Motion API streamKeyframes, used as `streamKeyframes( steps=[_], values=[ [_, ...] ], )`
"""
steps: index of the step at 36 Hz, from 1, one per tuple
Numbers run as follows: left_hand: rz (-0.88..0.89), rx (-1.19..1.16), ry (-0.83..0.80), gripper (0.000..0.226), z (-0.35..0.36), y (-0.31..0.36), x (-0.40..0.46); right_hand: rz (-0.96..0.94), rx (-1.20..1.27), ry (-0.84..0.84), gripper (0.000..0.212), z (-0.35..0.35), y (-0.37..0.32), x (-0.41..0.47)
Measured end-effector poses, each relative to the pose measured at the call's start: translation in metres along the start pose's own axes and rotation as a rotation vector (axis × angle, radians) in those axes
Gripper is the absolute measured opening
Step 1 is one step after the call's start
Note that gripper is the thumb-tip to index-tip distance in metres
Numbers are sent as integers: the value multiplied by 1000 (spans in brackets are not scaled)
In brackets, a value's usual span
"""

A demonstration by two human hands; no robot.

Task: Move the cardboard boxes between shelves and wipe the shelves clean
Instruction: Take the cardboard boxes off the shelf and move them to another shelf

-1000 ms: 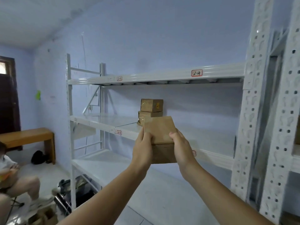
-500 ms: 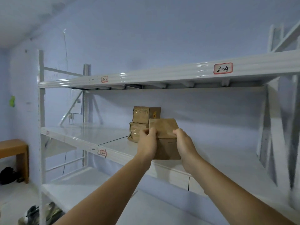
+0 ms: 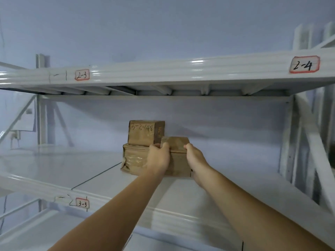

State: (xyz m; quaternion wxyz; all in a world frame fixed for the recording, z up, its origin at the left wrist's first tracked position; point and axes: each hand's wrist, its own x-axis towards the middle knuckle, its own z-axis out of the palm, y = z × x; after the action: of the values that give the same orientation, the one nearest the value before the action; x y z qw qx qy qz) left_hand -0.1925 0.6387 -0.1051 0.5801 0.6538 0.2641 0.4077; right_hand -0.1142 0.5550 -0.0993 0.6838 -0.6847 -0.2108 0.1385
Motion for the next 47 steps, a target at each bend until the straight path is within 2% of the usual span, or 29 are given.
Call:
streamKeyframes(
  steps=[4,6,11,13,17,20,22,27,30,34,37,39,43,47],
  values=[
    [6,77,-70,87,5,-30,39,58,7,30,37,12,10,15],
    [-13,112,-105,92,7,-43,56,33,-34,57,47,14,23,36],
    [-10,189,-181,61,-3,-29,40,62,-105,78,74,8,48,63],
    [-21,216,-197,60,1,-35,44,85,-128,50,67,8,36,40],
    [-1,252,-227,59,5,-36,47,88,-158,-43,28,1,26,17],
    [37,276,-224,56,7,-37,51,54,-186,-72,13,-3,29,15],
    [103,304,-218,53,8,-37,53,49,-190,-73,14,-1,30,19],
    [379,470,-215,50,7,-38,56,89,-181,-77,42,10,29,30],
    [542,682,-259,49,3,-36,57,110,-162,-59,40,17,25,38],
    [801,997,-367,37,-5,-29,53,111,-159,-49,34,21,29,49],
    [766,990,-443,31,-3,-33,60,93,-192,-63,31,17,37,55],
    [702,924,-482,28,-1,-35,63,100,-244,-45,37,10,38,53],
    [753,880,-480,35,4,-34,59,9,-517,13,64,-20,27,29],
    [786,988,-512,51,8,-28,52,-164,-892,62,61,-61,10,-8]
  ],
)
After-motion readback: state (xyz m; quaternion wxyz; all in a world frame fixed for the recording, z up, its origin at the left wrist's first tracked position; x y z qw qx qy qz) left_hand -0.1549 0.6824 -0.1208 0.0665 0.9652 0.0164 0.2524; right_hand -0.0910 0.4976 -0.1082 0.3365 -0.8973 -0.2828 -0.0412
